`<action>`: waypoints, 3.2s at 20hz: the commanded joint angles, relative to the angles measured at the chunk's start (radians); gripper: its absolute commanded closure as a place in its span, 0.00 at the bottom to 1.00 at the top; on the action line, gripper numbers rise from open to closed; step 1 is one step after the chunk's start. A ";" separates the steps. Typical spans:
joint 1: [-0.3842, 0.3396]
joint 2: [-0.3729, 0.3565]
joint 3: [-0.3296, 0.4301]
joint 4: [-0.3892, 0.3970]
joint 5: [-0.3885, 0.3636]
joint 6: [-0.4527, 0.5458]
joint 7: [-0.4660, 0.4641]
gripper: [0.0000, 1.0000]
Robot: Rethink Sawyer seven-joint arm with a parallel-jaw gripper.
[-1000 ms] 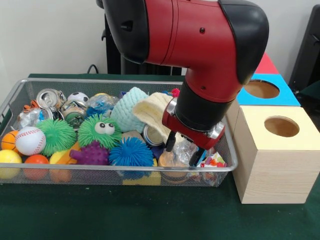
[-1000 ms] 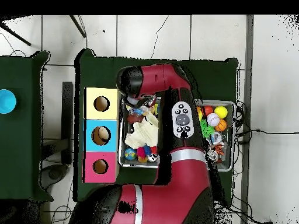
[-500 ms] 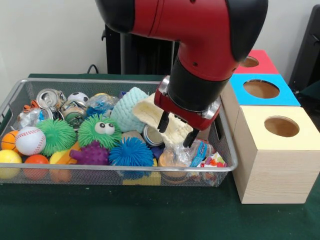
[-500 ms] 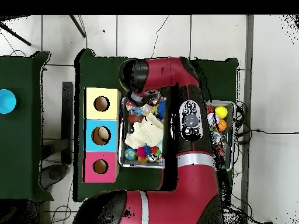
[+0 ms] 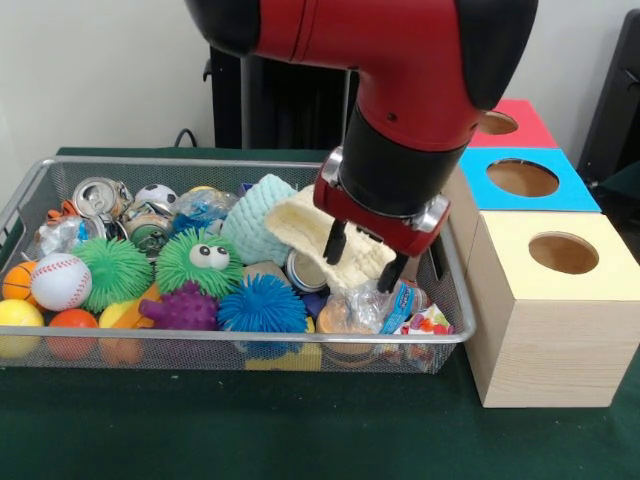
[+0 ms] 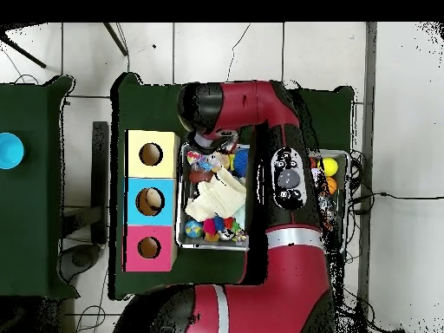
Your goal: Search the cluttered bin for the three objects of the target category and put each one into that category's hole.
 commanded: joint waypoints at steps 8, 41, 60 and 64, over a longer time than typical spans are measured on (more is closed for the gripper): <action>0.106 -0.286 -0.118 0.464 0.110 -0.152 0.333 0.00; 0.071 -0.125 -0.149 0.326 0.266 -0.024 0.177 0.00; 0.075 -0.122 -0.149 0.313 0.232 -0.079 -0.031 0.00; 0.009 -0.059 -0.028 0.203 0.126 -0.112 -0.384 0.00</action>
